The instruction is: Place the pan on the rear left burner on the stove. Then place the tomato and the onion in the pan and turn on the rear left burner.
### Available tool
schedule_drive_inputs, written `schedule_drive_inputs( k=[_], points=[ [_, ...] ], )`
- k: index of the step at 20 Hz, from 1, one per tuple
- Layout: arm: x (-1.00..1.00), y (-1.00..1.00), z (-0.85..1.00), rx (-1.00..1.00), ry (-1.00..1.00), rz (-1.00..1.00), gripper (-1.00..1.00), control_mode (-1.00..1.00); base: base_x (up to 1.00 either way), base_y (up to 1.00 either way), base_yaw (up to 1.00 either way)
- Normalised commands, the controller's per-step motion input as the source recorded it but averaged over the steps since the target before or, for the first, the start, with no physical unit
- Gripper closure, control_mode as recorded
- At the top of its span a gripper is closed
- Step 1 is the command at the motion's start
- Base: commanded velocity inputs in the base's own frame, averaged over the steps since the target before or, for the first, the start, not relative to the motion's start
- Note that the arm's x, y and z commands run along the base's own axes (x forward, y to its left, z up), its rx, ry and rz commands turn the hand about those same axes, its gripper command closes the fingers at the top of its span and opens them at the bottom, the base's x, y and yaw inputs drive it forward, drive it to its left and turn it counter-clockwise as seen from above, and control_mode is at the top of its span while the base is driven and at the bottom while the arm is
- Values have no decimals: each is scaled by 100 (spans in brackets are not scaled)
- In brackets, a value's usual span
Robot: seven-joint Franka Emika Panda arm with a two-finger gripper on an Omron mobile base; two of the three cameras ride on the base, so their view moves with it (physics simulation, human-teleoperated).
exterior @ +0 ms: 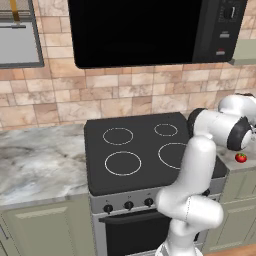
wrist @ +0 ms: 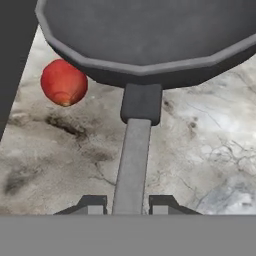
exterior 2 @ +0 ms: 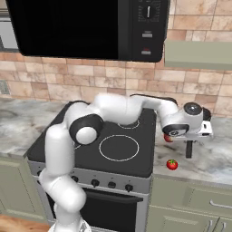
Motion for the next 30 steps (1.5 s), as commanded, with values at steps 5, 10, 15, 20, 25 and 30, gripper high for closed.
schedule_drive_inputs(
  k=[5, 10, 15, 20, 25, 30],
  points=[
    [-19, 54, 51, -11, -21, -4, 100, -100, 0, 0, 0],
    [-19, 64, 49, -6, -2, 0, 100, -100, 0, 0, 0],
    [-5, 63, 55, -1, 5, 0, 100, -100, 0, 0, 0],
    [0, 62, 46, 0, 19, 0, 100, -100, 0, 0, 0],
    [0, 55, 29, 3, 25, 2, 100, -100, 0, 0, 0],
    [0, 52, 22, 11, 18, 4, 100, -100, 0, 0, 0]
  ],
)
